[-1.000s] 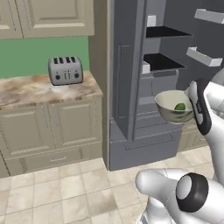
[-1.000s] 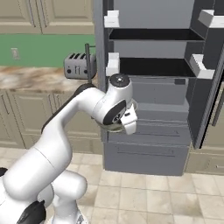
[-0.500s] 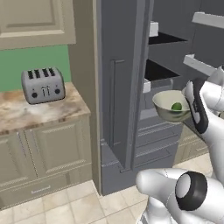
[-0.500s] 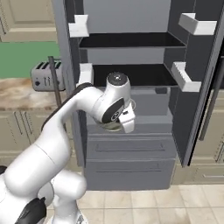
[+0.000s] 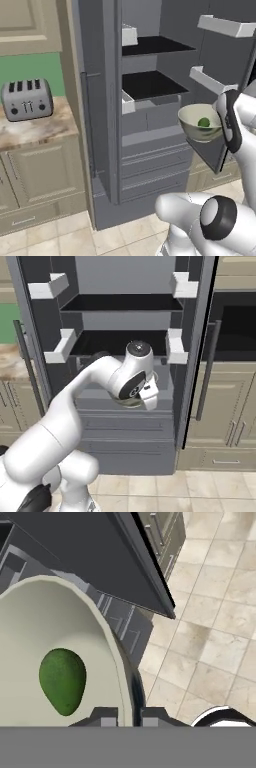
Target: Move the cup from next to the sink to the open cabinet. Then, move the bowl with the avocado to the fridge to clear the area for faucet cleaning.
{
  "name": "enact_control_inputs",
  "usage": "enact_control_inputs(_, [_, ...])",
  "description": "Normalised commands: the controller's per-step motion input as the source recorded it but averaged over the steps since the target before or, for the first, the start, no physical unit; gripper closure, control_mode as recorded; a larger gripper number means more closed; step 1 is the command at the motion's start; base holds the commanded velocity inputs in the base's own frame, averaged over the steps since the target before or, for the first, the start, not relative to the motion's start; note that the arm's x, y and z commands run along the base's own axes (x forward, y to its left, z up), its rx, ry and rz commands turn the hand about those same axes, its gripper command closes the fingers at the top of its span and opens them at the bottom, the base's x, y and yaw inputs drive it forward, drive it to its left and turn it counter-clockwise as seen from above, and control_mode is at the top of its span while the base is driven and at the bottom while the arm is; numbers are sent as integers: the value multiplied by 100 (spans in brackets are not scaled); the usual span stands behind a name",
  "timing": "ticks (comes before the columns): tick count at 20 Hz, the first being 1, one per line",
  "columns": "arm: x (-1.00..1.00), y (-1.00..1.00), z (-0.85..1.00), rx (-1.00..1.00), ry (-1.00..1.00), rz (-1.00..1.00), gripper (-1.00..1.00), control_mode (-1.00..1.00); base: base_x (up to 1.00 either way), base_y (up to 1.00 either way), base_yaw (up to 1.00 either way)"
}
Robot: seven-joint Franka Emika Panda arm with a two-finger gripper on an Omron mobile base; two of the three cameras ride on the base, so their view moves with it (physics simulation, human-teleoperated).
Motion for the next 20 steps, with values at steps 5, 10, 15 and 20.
enact_control_inputs(5, [0,0,0,0,0,0,100,100,28,0,25])
enact_control_inputs(10, [0,0,0,0,0,0,100,100,3,-7,33])
enact_control_inputs(15, [0,0,0,0,0,0,100,100,27,-32,16])
enact_control_inputs(20, [0,0,0,0,0,0,100,100,40,-45,14])
